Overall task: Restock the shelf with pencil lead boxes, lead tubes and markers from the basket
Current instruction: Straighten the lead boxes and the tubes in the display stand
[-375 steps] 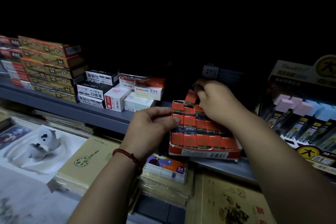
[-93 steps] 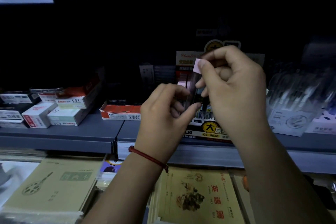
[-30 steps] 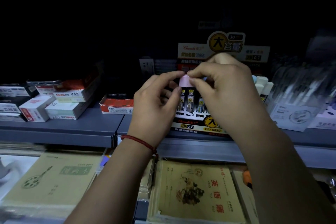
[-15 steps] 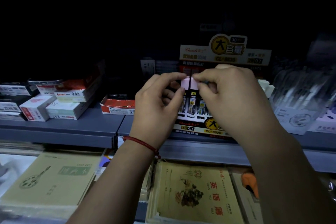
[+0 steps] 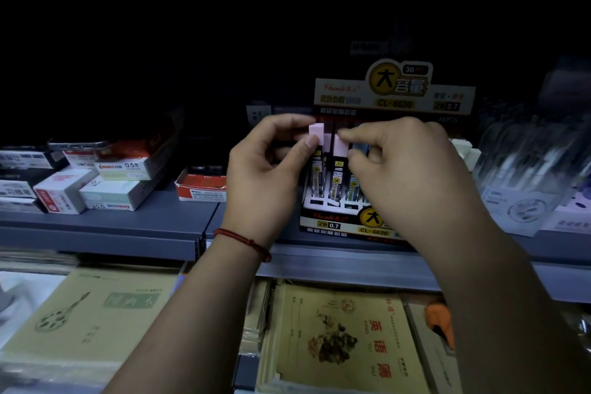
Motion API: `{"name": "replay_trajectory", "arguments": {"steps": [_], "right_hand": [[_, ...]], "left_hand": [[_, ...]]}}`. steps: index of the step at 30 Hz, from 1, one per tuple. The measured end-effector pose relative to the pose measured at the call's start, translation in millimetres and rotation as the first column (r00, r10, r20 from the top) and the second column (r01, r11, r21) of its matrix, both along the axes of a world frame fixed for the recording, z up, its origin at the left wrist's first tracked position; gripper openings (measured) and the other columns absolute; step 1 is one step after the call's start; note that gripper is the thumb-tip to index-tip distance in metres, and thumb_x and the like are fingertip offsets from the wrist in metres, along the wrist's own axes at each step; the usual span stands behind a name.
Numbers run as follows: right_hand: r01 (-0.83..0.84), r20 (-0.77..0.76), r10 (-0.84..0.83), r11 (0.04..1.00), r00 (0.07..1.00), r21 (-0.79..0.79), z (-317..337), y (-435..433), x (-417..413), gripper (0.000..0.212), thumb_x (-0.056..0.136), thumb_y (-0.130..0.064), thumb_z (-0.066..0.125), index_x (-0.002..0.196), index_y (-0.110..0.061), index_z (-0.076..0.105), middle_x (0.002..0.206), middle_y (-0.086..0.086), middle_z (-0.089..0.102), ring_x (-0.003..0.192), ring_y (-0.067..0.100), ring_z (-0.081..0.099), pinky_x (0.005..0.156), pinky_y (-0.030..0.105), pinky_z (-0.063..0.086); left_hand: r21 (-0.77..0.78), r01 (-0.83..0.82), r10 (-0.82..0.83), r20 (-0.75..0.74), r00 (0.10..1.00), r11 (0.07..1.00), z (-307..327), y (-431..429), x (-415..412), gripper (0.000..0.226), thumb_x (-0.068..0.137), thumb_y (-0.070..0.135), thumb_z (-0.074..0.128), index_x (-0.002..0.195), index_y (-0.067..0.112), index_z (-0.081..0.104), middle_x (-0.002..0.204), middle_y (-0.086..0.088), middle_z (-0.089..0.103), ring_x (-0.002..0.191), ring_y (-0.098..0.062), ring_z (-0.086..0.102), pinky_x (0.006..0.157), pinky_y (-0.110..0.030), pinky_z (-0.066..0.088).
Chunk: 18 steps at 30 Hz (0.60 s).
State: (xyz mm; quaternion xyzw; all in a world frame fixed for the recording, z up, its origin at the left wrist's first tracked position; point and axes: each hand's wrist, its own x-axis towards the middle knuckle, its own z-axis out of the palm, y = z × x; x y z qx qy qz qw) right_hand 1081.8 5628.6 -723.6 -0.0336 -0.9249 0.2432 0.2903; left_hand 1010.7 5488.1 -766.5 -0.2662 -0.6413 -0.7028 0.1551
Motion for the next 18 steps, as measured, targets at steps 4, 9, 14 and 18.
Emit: {"name": "replay_trajectory", "arguments": {"steps": [4, 9, 14, 18], "right_hand": [[-0.011, -0.009, 0.011, 1.0, 1.0, -0.006, -0.7, 1.5, -1.0, 0.032, 0.097, -0.026, 0.058, 0.125, -0.035, 0.069, 0.062, -0.019, 0.036, 0.07, 0.011, 0.049, 0.072, 0.033, 0.052], [-0.025, -0.012, 0.025, 1.0, 1.0, -0.012, -0.5, 1.0, -0.8, 0.031, 0.097, -0.028, 0.058, 0.125, -0.035, 0.069, 0.061, -0.018, 0.036, 0.071, 0.011, 0.048, 0.072, 0.034, 0.051], [-0.04, -0.016, 0.039, 0.999, 0.999, -0.025, 0.0, 0.4, -1.3, 0.027, 0.097, -0.032, 0.058, 0.121, -0.035, 0.07, 0.061, -0.017, 0.039, 0.068, 0.012, 0.05, 0.07, 0.035, 0.055], [-0.041, -0.013, 0.04, 0.999, 0.999, -0.029, -0.6, 0.1, -1.9, 0.027, 0.097, -0.032, 0.058, 0.121, -0.035, 0.07, 0.061, -0.017, 0.038, 0.066, 0.012, 0.049, 0.07, 0.036, 0.055]], "left_hand": [[-0.066, 0.013, -0.015, -0.025, 1.0, 0.998, -1.1, -3.7, -4.1, 0.019, 0.093, 0.007, 0.067, 0.11, 0.015, 0.069, 0.102, -0.007, 0.073, 0.096, -0.022, 0.07, 0.082, -0.025, 0.058], [-0.172, -0.036, 0.021, -0.09, 0.996, 0.984, -7.0, -3.5, -5.2, 0.02, 0.092, 0.012, 0.07, 0.111, 0.019, 0.072, 0.099, -0.002, 0.073, 0.093, -0.028, 0.068, 0.083, -0.044, 0.058], [-0.236, -0.169, 0.116, -0.222, 0.968, 0.957, -9.5, -5.1, -8.3, 0.02, 0.092, 0.022, 0.072, 0.111, 0.028, 0.073, 0.096, -0.002, 0.066, 0.077, -0.022, 0.061, 0.075, -0.035, 0.057], [-0.311, -0.334, 0.201, -0.388, 0.899, 0.89, -10.6, -6.9, -8.2, 0.02, 0.095, 0.025, 0.069, 0.114, 0.028, 0.072, 0.095, 0.003, 0.059, 0.074, -0.013, 0.056, 0.068, -0.014, 0.046]]}}
